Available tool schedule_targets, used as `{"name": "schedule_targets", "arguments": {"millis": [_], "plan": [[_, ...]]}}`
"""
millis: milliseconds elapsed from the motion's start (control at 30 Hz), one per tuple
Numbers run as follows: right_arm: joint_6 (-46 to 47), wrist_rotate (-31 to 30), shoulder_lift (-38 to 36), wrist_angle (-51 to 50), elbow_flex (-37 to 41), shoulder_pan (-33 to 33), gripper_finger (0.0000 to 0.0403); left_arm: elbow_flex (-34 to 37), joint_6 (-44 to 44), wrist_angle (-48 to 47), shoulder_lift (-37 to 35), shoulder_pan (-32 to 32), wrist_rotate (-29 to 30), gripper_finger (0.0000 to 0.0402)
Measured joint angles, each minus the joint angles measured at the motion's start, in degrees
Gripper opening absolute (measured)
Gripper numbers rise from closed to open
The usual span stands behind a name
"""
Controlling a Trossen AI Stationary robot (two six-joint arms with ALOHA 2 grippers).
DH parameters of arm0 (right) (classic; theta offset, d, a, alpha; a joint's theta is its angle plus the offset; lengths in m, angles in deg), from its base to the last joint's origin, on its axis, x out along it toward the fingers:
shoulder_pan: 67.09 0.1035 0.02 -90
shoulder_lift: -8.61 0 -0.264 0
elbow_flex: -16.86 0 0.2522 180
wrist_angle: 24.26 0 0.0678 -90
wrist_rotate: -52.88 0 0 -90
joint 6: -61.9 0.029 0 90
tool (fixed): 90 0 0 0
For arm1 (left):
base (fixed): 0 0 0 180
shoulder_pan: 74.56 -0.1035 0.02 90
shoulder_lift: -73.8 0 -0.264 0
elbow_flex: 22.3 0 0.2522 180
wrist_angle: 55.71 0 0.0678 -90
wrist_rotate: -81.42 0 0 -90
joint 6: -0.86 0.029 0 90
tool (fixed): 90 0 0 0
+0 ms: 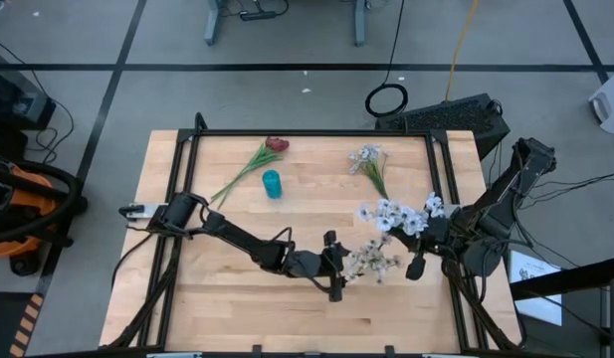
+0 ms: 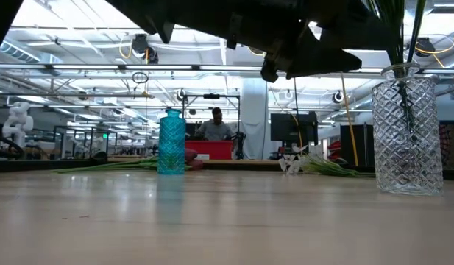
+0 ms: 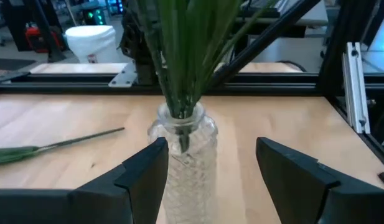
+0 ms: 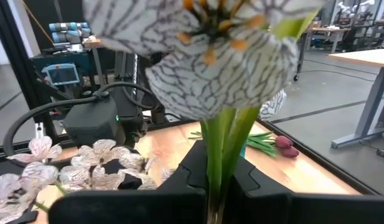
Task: Sort flowers into vase by color
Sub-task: Put the white flowers into the transparent vase
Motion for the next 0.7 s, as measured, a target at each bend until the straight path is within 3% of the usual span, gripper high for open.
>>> {"name": "schedule_targets", "arguments": {"millis": [367, 700], "plan": [[3.85, -2.55, 2.43, -1.20, 0.00, -0.07, 0.0002, 0.19, -2.03, 8.91, 7.45, -1.50, 0.10, 0.0248], [7.41, -2.43, 4.82, -1.22, 0.00, -0.07, 0.0007, 0.17, -1.01, 11.14, 8.33, -2.51, -0.01, 0.0248]]}}
